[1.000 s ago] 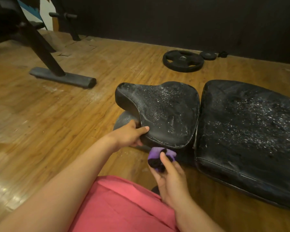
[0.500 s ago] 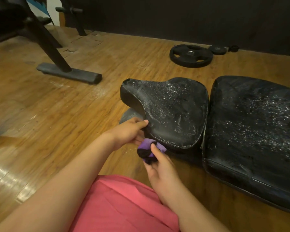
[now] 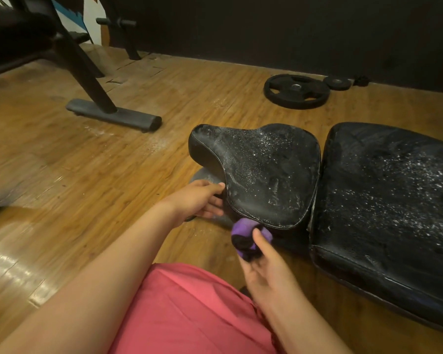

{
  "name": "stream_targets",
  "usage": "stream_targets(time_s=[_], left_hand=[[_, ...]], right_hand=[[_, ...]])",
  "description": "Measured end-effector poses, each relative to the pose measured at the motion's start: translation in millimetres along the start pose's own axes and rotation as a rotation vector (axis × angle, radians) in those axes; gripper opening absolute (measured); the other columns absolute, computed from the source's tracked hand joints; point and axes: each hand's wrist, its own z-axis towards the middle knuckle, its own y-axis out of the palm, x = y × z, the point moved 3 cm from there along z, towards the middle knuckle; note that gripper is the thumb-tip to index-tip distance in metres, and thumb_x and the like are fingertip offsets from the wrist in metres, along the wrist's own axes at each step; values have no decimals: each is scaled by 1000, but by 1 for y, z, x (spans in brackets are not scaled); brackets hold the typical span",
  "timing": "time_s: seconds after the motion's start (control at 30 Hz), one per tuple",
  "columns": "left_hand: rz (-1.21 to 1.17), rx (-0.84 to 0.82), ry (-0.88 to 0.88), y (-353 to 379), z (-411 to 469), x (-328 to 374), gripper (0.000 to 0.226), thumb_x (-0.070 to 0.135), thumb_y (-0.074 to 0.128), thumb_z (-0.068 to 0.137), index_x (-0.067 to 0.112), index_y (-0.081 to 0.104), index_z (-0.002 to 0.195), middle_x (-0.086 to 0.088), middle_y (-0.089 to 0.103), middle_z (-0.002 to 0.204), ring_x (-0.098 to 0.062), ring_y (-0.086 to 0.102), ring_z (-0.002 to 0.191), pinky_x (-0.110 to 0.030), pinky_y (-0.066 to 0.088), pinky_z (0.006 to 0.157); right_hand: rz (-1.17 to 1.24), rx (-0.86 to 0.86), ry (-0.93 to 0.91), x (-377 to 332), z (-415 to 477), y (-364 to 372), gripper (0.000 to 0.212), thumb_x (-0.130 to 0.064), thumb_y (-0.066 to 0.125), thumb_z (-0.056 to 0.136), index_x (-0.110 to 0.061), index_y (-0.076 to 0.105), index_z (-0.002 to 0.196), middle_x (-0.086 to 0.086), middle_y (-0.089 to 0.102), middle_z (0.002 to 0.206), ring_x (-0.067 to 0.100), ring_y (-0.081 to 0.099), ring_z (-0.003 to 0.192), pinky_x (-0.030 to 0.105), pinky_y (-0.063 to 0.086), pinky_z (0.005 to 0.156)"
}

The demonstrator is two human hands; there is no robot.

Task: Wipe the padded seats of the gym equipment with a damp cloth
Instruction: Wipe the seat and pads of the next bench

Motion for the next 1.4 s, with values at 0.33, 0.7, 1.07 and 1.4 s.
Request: stream_targets(time_s=[0.33, 0.7, 1.07, 1.4], left_hand=[[-56, 20, -47, -3, 1, -1, 26, 31, 40, 103, 10, 53, 94, -12, 62, 86, -19, 65, 63, -22, 53, 50], [-105, -2, -111, -5, -1, -8, 38, 33, 28, 106, 15, 55, 87, -3, 67, 80, -19, 65, 75, -24, 48, 61], [-76, -99, -107, -4, 1, -10, 39, 34, 23, 104, 18, 58, 100, -9, 68, 95, -23, 66, 82, -29, 48, 74], [-101, -173, -81, -10, 3, -14, 46, 37, 18, 101, 13, 57, 99, -11, 70, 93, -21, 69, 74, -29, 45, 70]], right_hand=[[-515, -202, -234, -44, -45, 26, 30, 1, 66, 79, 1, 59, 108, 12, 69, 89, 17, 66, 82, 30, 54, 66], [-2109, -646, -709, -81, -3, 127, 22, -25, 79, 72, -27, 71, 92, -11, 65, 80, -2, 57, 72, 17, 44, 67], [-2546, -938, -902, -53, 12, 147, 20, -25, 74, 76, -16, 66, 91, 3, 56, 89, 17, 53, 83, 36, 47, 72], [-2548, -962, -523, -63, 31, 156, 20, -22, 80, 69, -12, 65, 78, 3, 67, 73, 7, 57, 61, 25, 44, 58]])
